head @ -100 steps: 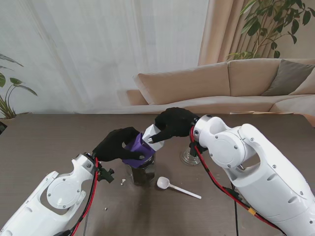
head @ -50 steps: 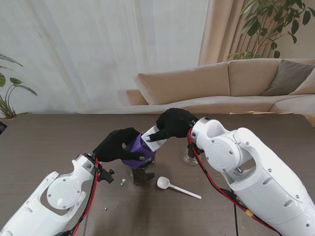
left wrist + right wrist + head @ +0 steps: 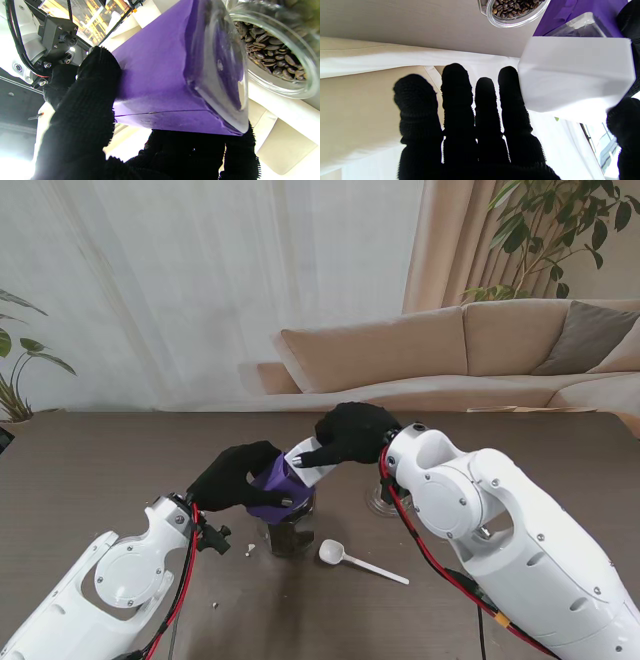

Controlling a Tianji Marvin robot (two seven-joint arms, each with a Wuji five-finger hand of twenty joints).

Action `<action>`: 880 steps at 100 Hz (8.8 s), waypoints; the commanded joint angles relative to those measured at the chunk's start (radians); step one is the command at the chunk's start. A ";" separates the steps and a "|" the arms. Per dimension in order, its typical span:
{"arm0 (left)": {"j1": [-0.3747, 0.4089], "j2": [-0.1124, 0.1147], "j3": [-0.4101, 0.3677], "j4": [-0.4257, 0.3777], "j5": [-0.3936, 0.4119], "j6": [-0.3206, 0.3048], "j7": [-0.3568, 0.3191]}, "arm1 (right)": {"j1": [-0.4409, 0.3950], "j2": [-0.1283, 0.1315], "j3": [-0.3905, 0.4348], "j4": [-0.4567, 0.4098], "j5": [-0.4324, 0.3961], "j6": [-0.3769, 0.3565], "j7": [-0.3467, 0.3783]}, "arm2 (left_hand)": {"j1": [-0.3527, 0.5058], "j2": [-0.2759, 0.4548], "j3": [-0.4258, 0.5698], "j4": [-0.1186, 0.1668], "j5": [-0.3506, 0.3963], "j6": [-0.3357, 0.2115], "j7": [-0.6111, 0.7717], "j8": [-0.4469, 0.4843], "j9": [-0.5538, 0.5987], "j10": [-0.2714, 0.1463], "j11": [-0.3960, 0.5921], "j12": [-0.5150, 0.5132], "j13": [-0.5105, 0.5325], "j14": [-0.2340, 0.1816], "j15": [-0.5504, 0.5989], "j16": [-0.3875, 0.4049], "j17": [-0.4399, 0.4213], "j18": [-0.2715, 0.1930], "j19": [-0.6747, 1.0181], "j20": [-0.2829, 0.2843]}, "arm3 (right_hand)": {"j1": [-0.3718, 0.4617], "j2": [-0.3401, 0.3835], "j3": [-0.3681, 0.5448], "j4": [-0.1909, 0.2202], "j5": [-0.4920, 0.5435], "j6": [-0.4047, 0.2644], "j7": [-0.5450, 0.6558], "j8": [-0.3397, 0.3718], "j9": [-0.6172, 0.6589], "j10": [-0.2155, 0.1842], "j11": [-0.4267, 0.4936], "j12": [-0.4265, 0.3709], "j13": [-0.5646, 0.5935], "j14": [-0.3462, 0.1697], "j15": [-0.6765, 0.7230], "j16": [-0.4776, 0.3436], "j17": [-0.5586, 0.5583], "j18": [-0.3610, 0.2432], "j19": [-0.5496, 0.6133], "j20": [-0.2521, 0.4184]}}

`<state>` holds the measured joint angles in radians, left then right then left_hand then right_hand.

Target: Portion coffee beans from the glass jar into the coffee jar

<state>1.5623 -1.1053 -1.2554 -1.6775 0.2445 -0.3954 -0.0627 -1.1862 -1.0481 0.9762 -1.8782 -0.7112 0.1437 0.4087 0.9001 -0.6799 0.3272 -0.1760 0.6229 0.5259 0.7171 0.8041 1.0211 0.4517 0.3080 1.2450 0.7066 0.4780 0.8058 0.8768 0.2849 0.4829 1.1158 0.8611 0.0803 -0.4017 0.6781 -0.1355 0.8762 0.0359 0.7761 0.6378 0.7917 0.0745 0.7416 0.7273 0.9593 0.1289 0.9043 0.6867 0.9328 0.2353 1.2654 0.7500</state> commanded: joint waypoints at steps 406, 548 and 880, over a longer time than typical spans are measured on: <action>-0.002 -0.006 -0.003 -0.019 -0.004 -0.012 -0.012 | -0.090 -0.007 0.195 0.067 0.150 -0.303 -0.087 | 0.175 0.139 0.389 0.056 0.093 -0.042 0.377 0.079 0.077 -0.080 0.070 0.025 0.031 0.030 -0.003 0.009 -0.022 -0.067 0.045 0.028 | 0.064 -0.187 -0.002 0.008 -0.512 -0.215 -0.241 -0.248 -0.183 -0.050 -0.021 -0.102 -0.059 -0.008 0.004 0.007 -0.477 -0.018 0.016 0.015; 0.002 -0.004 -0.010 -0.025 -0.001 -0.007 -0.019 | -0.079 -0.015 0.118 0.152 0.189 -0.397 -0.134 | 0.175 0.138 0.390 0.056 0.092 -0.042 0.377 0.078 0.076 -0.080 0.069 0.025 0.031 0.031 -0.004 0.009 -0.022 -0.068 0.044 0.028 | 0.209 -0.265 0.456 -0.040 -0.158 -0.203 -0.009 -0.158 0.060 -0.050 0.027 -0.055 0.102 -0.048 0.099 0.037 -0.383 -0.010 0.063 -0.010; -0.071 -0.030 0.043 0.035 -0.023 -0.065 0.065 | -0.157 -0.109 -0.034 0.233 0.490 -0.350 -0.386 | 0.166 0.142 0.366 0.048 0.091 -0.076 0.371 0.065 0.061 -0.098 0.030 -0.036 0.013 0.019 -0.059 -0.028 -0.031 -0.078 0.005 0.001 | 0.649 -0.590 0.675 -0.167 -0.013 -0.129 0.680 -0.438 0.427 0.023 0.076 0.045 0.356 -0.090 0.188 0.001 0.135 0.002 0.164 -0.100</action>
<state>1.5110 -1.1161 -1.2062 -1.6286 0.2142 -0.4518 -0.0124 -1.3230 -1.1492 0.9632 -1.6547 -0.2205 -0.1928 -0.0061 0.8990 -0.7466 0.3350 -0.1758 0.6486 0.5172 0.7752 0.8046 1.0500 0.4478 0.3105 1.2295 0.7140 0.4801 0.7928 0.8789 0.2849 0.4927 1.1198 0.8608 0.5261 -1.0619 1.1066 -0.3607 0.6532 -0.2221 0.9278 0.2165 0.9284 0.1925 0.6435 0.6425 1.2794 0.2531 0.9794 0.6519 0.9281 0.3704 1.4430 0.6337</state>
